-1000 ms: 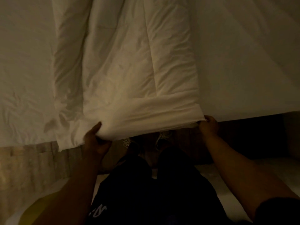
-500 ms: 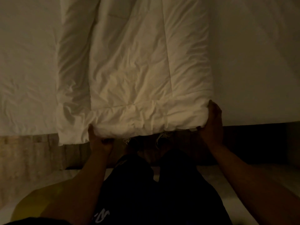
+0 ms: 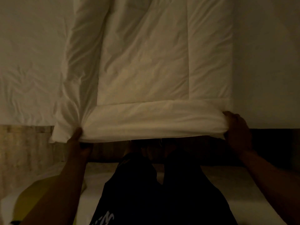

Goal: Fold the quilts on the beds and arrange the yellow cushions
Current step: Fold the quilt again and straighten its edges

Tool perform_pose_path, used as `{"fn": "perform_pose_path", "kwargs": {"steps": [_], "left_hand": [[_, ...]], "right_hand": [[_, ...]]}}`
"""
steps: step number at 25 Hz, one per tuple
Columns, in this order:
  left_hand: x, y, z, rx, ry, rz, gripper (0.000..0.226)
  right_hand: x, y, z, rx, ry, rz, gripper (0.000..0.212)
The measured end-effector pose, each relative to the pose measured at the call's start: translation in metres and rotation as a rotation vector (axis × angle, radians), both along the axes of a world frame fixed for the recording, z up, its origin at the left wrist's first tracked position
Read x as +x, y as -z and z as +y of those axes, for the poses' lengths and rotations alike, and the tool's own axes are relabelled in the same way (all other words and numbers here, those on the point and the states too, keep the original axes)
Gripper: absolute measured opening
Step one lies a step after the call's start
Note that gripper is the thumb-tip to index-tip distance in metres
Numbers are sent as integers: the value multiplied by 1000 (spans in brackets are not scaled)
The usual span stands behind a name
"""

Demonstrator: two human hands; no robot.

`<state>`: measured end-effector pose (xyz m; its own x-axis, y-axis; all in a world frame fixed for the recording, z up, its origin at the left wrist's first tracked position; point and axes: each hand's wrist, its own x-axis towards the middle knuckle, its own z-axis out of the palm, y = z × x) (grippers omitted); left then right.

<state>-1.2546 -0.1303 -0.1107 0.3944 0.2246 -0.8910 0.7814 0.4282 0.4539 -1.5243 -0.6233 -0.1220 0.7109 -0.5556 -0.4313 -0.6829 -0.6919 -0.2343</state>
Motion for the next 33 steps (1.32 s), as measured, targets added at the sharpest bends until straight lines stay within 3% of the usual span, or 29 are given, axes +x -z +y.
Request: {"fn": "perform_pose_path", "kwargs": {"steps": [4,10,12,14,16,17,20,22,24,26,28,33], "left_hand": [[10,11,13,16,52,-21,54],[31,25,20,46,70,-50,60],[30,26,27,223,83,1,63],[26,37,42,422,152,72,88],[28,48,51,416,211,149,124],[30,59,56,379,216,199,131],[37,41,36,515,412,369,119],[38,24,27,880,722,360,106],[42,8,12,1140,895,260,85],[52,-4,-13,1207,957,191,80],[61,-8,-34,1263,1036,87,77],[76,-12,-78,1274,1185,-77,70]], "right_hand": [[27,23,-4,-66,-47,99,48],[7,17,4,-22,-15,3,43],[-5,12,3,-67,-49,13,46],[-3,14,5,-106,-84,66,49],[11,20,8,-95,-87,111,49],[18,22,10,-87,-67,121,47],[29,28,13,-29,-1,105,49],[31,27,17,9,-7,135,56],[34,23,21,42,10,200,64],[34,14,20,68,42,250,60],[33,3,16,24,103,205,39],[72,-16,34,-101,353,-247,34]]}}
